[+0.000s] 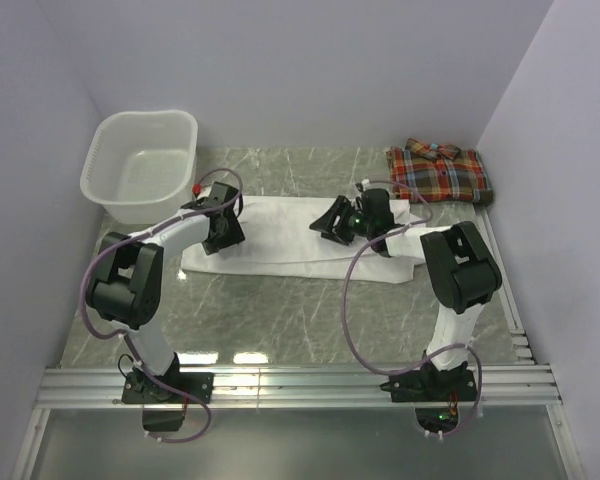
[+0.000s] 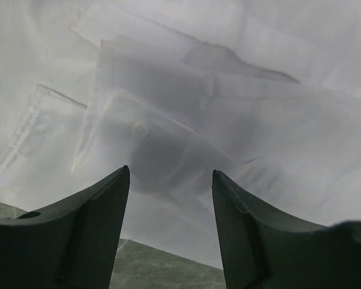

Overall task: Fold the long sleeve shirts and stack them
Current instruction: Fold the shirt

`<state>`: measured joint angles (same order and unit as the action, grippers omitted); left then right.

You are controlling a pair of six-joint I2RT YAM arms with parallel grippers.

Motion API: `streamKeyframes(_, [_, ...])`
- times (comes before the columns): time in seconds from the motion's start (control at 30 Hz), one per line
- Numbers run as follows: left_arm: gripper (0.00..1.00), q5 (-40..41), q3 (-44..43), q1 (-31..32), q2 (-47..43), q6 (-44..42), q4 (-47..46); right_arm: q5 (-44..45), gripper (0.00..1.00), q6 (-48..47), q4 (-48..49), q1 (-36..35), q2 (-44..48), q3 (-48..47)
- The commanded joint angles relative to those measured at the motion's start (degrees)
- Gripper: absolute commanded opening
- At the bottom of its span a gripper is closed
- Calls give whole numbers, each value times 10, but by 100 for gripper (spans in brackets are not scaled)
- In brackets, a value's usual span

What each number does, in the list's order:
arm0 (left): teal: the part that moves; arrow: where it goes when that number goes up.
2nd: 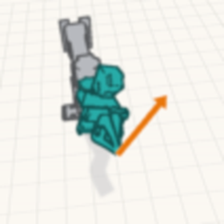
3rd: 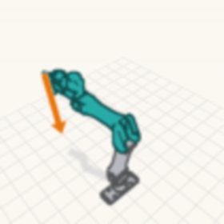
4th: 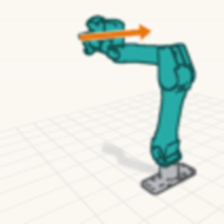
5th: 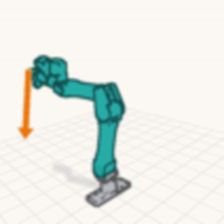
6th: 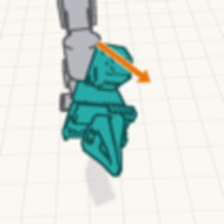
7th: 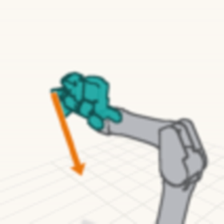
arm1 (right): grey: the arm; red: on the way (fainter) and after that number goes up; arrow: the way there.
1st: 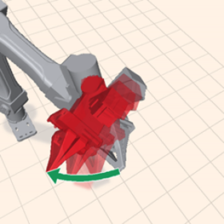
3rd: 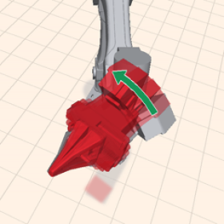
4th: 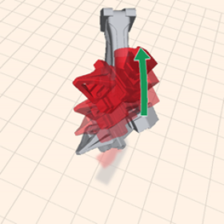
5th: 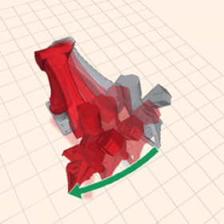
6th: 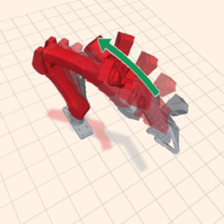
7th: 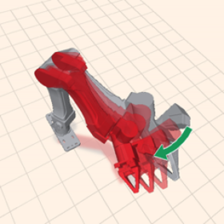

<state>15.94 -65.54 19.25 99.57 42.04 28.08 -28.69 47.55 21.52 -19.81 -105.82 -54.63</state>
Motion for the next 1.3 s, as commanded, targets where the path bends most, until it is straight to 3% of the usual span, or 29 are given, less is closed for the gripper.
streamKeyframes(0.0, [62,-29,28,-10,5,27,-29,-13,61,37,99,32,-11,29])
streamKeyframes(0.17, [61,-61,65,-33,7,51,-44,-15,61,47,128,103,-3,122])
streamKeyframes(0.33, [60,-80,96,-48,12,66,-55,-1,60,16,81,153,60,189])
streamKeyframes(0.77, [60,-84,110,-54,-30,76,-39,67,57,-10,-56,278,194,249])
streamKeyframes(0.97, [66,-50,79,-54,-93,51,-5,145,57,-67,-177,281,257,217])
streamKeyframes(1.13, [69,13,46,-52,-133,-19,-11,216,57,-119,-282,253,308,175])
streamKeyframes(1.2, [77,22,25,-49,-128,-62,-22,231,57,-134,-314,233,335,167])
streamKeyframes(1.27, [79,20,-3,-44,-117,-89,-34,259,56,-145,-336,218,355,155])
